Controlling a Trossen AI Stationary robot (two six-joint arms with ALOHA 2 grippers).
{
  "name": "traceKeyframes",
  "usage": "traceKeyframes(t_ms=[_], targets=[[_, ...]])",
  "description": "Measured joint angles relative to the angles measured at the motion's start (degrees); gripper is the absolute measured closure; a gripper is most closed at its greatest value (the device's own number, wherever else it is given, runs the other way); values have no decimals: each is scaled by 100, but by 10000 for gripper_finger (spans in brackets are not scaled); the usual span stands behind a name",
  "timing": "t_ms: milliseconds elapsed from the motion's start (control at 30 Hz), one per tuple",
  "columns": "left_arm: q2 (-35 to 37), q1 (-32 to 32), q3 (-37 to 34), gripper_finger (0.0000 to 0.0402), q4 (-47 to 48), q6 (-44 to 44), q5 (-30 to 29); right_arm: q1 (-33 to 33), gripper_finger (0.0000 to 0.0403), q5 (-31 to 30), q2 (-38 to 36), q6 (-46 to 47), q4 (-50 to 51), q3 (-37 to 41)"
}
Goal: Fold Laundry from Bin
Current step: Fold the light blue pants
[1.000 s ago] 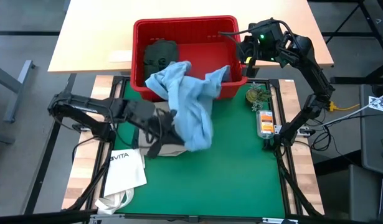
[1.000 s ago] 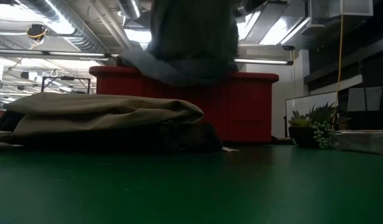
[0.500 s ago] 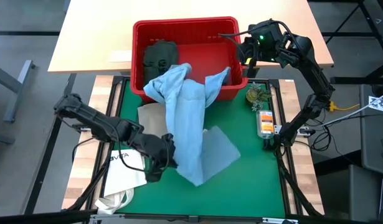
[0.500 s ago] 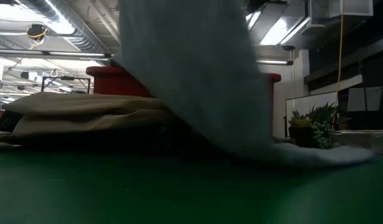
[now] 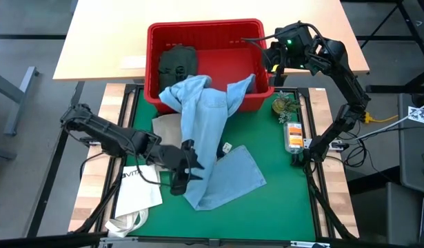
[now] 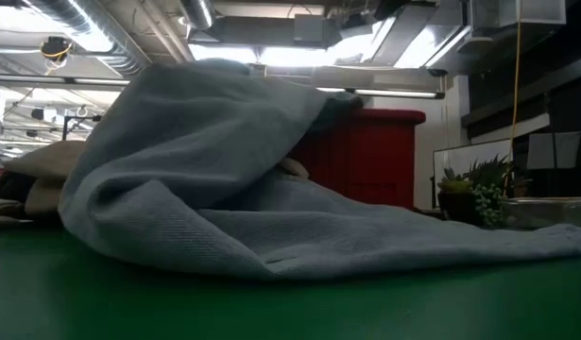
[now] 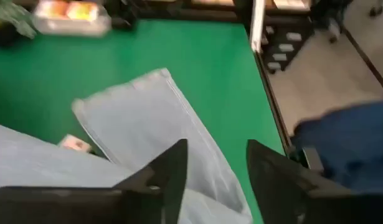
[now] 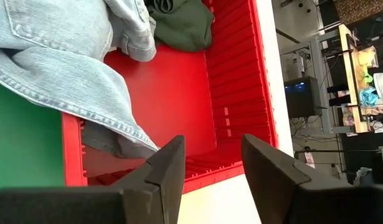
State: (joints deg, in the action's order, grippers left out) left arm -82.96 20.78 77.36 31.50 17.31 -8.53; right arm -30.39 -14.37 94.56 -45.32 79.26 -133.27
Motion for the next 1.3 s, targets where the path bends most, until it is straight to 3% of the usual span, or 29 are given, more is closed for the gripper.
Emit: traceKeyframes(t_ms=[200, 433, 533, 700, 900, 1300], targets=[[39, -410, 0, 193, -724, -353, -326, 0, 246, 2, 24, 2, 85, 0], [52, -1195, 0, 190, -999, -462, -2140, 0, 246, 29, 71, 2, 202, -1], [52, -1651, 0, 196, -969, -734, -2506, 0, 246, 46, 102, 3, 356, 0], [52, -2455, 0, 201, -901, -807, -2441, 0, 246, 46, 109, 3, 533, 0], [29, -3225, -2, 200, -240, -694, -1863, 0, 246, 50, 122, 2, 540, 0], [-77, -3766, -4, 203, 456, -695, -1604, 0, 246, 48, 122, 2, 538, 0]])
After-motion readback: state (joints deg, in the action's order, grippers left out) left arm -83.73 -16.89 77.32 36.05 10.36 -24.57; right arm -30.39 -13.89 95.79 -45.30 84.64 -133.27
